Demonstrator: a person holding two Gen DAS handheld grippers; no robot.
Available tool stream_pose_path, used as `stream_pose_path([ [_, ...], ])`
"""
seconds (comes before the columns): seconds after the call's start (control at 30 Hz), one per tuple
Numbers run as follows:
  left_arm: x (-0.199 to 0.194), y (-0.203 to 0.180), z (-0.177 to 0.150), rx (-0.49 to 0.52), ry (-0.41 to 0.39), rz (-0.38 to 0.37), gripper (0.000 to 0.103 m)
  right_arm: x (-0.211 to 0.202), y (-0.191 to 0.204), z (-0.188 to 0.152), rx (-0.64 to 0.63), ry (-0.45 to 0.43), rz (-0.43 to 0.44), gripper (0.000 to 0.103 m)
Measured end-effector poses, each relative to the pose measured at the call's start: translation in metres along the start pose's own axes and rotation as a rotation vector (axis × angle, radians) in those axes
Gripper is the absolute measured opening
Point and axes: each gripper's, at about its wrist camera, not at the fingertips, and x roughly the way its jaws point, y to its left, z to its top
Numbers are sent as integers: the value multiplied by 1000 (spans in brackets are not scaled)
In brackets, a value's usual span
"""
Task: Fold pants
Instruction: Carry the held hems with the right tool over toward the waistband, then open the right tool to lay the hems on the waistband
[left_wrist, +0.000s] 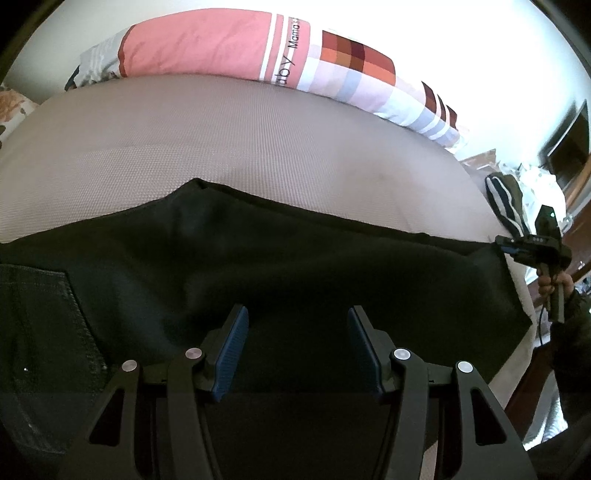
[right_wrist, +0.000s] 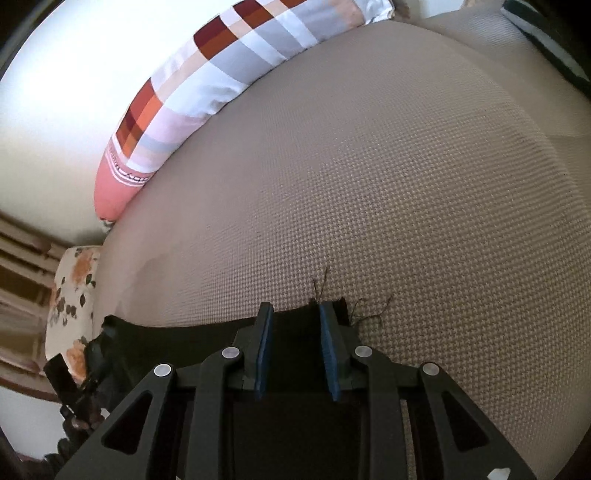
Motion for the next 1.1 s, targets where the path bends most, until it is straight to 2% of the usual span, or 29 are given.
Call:
stream_pose_path([
  [0.03,0,-1,-1,4,1,3,57,1,1,-1,-3,3,4,8],
  [0.07,1,-2,-1,9,4,7,57,2,2,-3,-10,3,2,6],
  [0.17,2,-5,-2,21,4,17,57,-5,22,-13,-79,-69,-68,4],
  [0.27,0,-7,-1,24,-4,16,57,-25,41,-26,-120,-210,-180,3],
  [0.37,-1,-10,3,35,-28,12,57,-35,50,-37,-129,-296,-246,2],
  [0.47,4,-8,6,35,-26,16,57,-16,49,-38,-119,-284,-334,2],
  [0.63,16,0,8,34,-14,28,57,7,38,-37,-80,-253,-375,2],
  [0.73,21,2,11,41,-24,24,57,7,33,-36,-22,-248,-371,6],
  [0.83,23,3,14,46,-28,20,57,0,42,-35,-2,-233,-433,31],
  [0.87,23,3,16,44,-20,17,57,-6,51,-36,-12,-259,-462,32],
  [0.93,16,4,18,39,-19,20,57,-17,69,-40,-41,-299,-465,32],
  [1.0,1,5,18,55,-67,27,57,-20,98,-45,-99,-308,-424,32],
  [1.1,-21,10,16,100,-129,90,59,-2,150,-59,-225,-258,-328,32],
])
